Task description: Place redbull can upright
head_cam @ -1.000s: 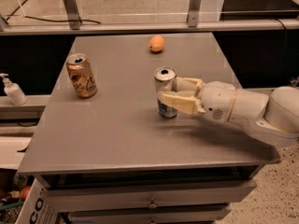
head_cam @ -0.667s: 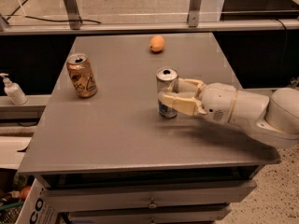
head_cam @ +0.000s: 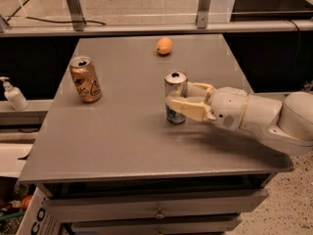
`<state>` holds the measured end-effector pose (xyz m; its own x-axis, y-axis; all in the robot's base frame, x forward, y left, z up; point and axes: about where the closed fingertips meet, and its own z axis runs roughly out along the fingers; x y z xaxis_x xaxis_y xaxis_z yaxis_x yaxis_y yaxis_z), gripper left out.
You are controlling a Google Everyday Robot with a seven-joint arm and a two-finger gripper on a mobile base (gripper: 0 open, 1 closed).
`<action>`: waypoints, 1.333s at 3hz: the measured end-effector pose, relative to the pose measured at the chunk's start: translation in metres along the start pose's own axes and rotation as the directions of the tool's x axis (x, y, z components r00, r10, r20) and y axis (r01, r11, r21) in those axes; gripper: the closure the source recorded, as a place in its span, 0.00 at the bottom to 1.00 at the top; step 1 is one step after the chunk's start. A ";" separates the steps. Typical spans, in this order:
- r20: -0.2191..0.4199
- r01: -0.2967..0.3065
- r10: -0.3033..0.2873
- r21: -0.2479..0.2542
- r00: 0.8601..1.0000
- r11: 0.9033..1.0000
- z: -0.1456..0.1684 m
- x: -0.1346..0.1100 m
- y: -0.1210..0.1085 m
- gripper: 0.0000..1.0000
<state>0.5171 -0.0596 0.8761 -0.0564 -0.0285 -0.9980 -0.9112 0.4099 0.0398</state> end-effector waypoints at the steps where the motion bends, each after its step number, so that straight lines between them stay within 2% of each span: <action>1: -0.017 -0.005 0.005 0.032 1.000 0.999 -0.016 0.009 -0.004 0.13; 2: -0.028 -0.008 0.009 0.057 1.000 0.998 -0.029 0.014 -0.008 0.00; 3: -0.029 -0.008 0.009 0.058 1.000 0.998 -0.030 0.014 -0.008 0.00; 4: -0.046 0.010 -0.005 0.121 0.999 0.993 -0.062 0.012 -0.023 0.00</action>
Offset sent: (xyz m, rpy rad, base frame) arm -0.0085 -0.0527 -0.0206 -0.0380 0.0290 -0.0959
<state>0.5125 -0.1261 0.8667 -0.0711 -0.0725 -0.9948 -0.8558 0.5167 0.0235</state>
